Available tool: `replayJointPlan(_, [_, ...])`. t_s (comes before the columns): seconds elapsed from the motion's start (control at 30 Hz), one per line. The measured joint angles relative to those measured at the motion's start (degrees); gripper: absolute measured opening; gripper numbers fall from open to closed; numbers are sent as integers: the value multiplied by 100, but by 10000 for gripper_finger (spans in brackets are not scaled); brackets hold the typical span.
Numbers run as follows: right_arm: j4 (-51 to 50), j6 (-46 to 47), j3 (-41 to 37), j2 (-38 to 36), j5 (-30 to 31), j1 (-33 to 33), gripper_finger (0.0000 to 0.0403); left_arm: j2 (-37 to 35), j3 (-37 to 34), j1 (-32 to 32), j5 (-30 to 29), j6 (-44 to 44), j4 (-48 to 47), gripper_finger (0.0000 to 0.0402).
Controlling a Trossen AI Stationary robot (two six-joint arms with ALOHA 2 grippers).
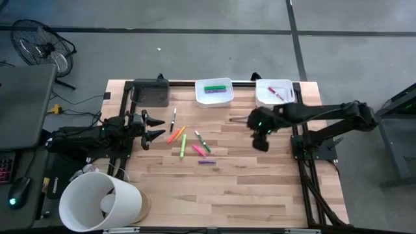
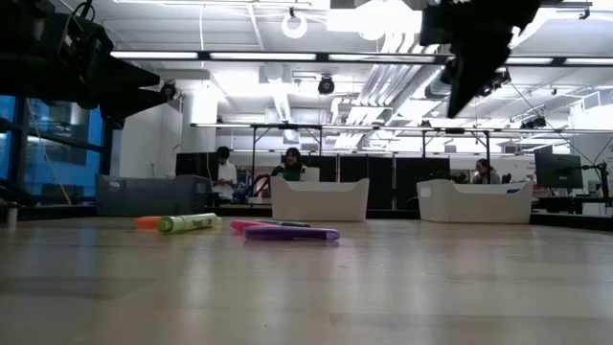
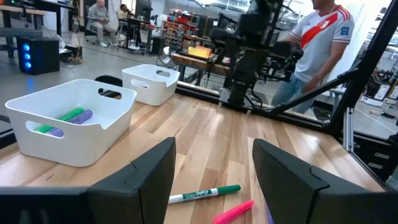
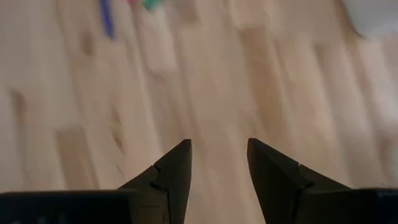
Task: Pick & Place Markers
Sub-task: Put the green marker pen into the right white bin
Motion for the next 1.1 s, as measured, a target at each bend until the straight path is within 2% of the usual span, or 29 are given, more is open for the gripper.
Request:
replayJointPlan(0.2, [1684,1238,0,1003,23,501,145,1,0,0,0,-1,0,211])
replayJointPlan(0.37, [2367,1438,429,2088,-78,684,146,1,0,0,1,-1,-1,211])
replayJointPlan(0.57, [2076,1311,1423,3017,33,671,147,1,0,-2,2,1,0,211])
replayJointPlan(0.87, [622,1198,3219,4126,38,358,147,1,0,0,2,1,0,211])
replayJointPlan(1.1, [39,1700,4216,4830,-209,137,153,-1,0,0,2,1,0,211])
